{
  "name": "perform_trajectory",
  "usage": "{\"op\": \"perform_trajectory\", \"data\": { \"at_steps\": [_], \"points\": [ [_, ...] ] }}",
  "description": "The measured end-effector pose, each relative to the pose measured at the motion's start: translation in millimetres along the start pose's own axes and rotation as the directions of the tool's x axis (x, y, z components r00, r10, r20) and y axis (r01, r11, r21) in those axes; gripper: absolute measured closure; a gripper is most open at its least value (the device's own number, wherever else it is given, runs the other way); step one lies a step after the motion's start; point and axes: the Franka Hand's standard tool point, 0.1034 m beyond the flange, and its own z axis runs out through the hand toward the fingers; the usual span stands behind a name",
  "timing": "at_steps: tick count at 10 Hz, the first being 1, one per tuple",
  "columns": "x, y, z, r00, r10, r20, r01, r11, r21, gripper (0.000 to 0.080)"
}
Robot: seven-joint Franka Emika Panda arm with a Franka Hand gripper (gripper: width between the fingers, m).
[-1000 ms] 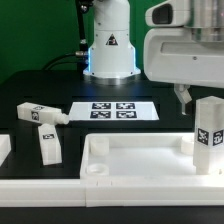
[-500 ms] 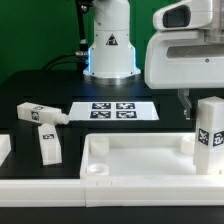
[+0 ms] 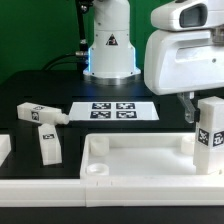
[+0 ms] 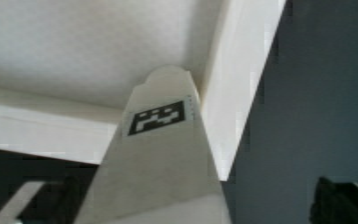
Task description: Assemble desk
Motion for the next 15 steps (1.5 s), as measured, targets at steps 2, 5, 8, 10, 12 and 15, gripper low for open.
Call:
{"op": "perform_trajectory", "data": {
  "at_steps": [2, 5, 8, 10, 12, 15],
  "points": [
    [0.2, 1.4, -0.1, 0.991, 0.136, -0.001, -0.136, 0.991, 0.001, 0.0413],
    [-0.3, 3.9, 1.0, 0.865, 0.501, -0.019, -0.501, 0.865, -0.01, 0.0512],
    [0.6, 13.3, 1.7, 0.661, 0.749, -0.051, -0.748, 0.663, 0.04, 0.0512],
    [-0.3, 12.6, 1.9, 0.563, 0.826, -0.041, -0.824, 0.564, 0.043, 0.0512],
    [-3.4, 9.3, 2.4, 0.271, 0.962, -0.025, -0.961, 0.272, 0.039, 0.0512],
    [-4.6, 5.8, 3.0, -0.266, 0.962, 0.066, -0.959, -0.271, 0.088, 0.0512]
  ]
}}
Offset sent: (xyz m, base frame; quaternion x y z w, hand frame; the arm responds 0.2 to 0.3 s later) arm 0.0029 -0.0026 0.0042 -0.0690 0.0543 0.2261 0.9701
